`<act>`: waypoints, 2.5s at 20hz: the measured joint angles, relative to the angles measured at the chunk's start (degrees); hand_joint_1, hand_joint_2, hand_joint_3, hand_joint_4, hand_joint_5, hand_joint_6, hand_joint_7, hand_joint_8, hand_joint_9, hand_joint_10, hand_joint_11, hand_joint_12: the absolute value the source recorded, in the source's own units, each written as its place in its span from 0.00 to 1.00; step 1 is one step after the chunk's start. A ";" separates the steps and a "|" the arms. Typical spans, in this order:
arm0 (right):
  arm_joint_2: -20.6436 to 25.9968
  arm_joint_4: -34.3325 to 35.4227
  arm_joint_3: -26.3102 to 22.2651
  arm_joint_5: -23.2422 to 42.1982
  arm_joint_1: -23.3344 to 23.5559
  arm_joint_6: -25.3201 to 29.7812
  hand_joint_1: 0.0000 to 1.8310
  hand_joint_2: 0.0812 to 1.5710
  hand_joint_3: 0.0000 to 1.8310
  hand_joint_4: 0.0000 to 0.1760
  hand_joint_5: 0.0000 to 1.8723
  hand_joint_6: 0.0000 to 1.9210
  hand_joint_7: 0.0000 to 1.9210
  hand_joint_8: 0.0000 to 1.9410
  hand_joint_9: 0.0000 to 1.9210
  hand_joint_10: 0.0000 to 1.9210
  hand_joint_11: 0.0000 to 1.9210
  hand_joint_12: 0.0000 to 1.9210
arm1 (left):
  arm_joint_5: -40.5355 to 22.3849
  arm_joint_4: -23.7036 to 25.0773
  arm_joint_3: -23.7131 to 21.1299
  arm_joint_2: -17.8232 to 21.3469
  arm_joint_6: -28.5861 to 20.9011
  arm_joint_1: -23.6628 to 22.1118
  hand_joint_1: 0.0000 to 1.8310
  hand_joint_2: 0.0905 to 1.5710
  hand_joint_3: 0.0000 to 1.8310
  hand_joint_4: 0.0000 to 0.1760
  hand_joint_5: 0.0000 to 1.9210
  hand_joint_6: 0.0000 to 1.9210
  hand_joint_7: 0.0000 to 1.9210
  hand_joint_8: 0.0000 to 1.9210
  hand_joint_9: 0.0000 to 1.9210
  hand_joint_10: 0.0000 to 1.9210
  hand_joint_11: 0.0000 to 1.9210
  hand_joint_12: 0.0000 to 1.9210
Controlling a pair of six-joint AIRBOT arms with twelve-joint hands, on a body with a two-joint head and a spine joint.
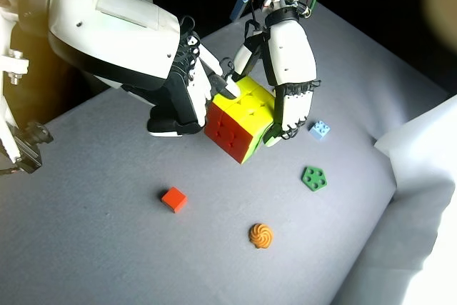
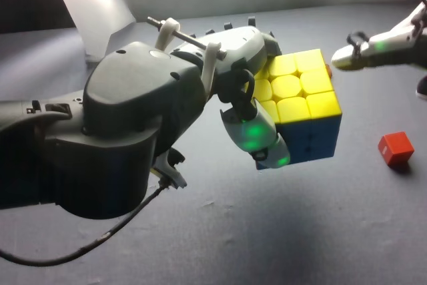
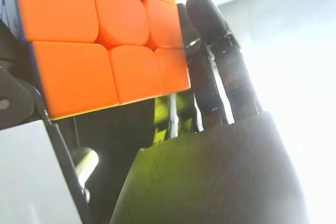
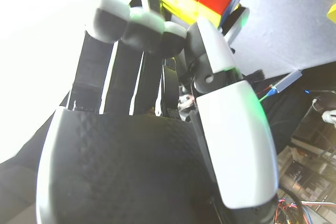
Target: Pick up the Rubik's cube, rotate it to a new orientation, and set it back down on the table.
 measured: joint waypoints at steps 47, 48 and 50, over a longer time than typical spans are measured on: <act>-1.44 -0.96 0.13 -0.07 -6.32 -0.07 0.67 0.79 0.00 0.00 0.17 0.26 0.40 1.00 0.47 1.00 0.48 1.00 | -0.44 -1.22 0.87 -0.28 0.15 -1.92 0.74 0.74 0.00 0.00 0.48 0.57 0.42 0.61 0.36 0.77 0.24 0.69; -1.79 -0.96 0.11 0.15 -6.32 -0.07 0.68 0.80 0.00 0.00 0.17 0.11 0.40 1.00 0.47 1.00 0.48 1.00 | 0.02 -1.25 0.85 -0.31 0.33 -1.92 0.73 0.74 0.00 0.00 0.46 0.59 0.41 0.64 0.35 0.78 0.24 0.69; -1.77 -1.11 0.00 0.33 -5.90 -0.04 0.69 0.80 0.00 0.00 0.22 0.19 0.39 1.00 0.47 1.00 0.47 1.00 | -0.31 -1.66 0.81 -0.28 0.85 -1.90 0.74 0.74 0.00 0.00 0.48 0.54 0.41 0.66 0.35 0.79 0.22 0.71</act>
